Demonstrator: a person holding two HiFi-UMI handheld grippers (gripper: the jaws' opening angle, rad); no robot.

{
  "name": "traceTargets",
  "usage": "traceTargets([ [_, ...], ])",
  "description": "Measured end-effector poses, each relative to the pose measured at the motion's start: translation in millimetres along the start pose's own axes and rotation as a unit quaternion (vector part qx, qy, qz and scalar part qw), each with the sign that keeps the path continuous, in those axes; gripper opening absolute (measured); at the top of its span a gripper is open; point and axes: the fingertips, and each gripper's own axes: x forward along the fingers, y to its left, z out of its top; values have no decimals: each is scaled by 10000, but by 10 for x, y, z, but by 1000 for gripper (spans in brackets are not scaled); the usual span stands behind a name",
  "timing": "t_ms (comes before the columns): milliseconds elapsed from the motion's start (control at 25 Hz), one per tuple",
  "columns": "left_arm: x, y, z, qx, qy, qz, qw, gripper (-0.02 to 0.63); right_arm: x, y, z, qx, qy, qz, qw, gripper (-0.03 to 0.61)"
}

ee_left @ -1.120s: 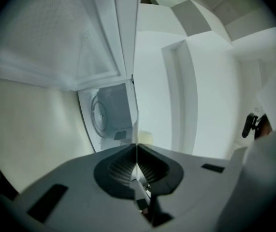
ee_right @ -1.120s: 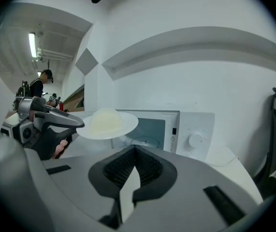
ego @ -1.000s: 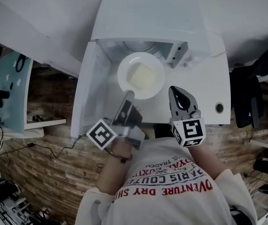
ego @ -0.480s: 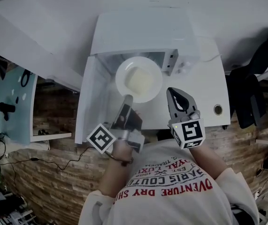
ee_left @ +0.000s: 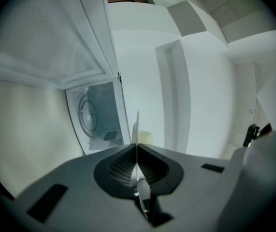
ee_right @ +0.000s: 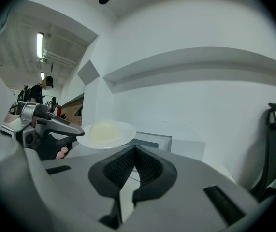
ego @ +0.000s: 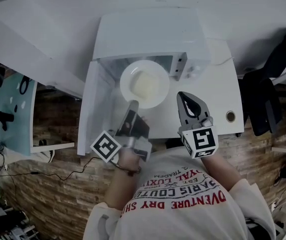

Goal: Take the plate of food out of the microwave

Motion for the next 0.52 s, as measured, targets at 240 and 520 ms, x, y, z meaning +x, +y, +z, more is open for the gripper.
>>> traceTargets([
  [240,10,50,4,-16,54,54,10000,15,19,-31,-7,27,-5,-78,10000,5],
  [520,65,92,-1,-25,121,71,9999,15,67,-61,-38,22,19,-79,10000,3],
])
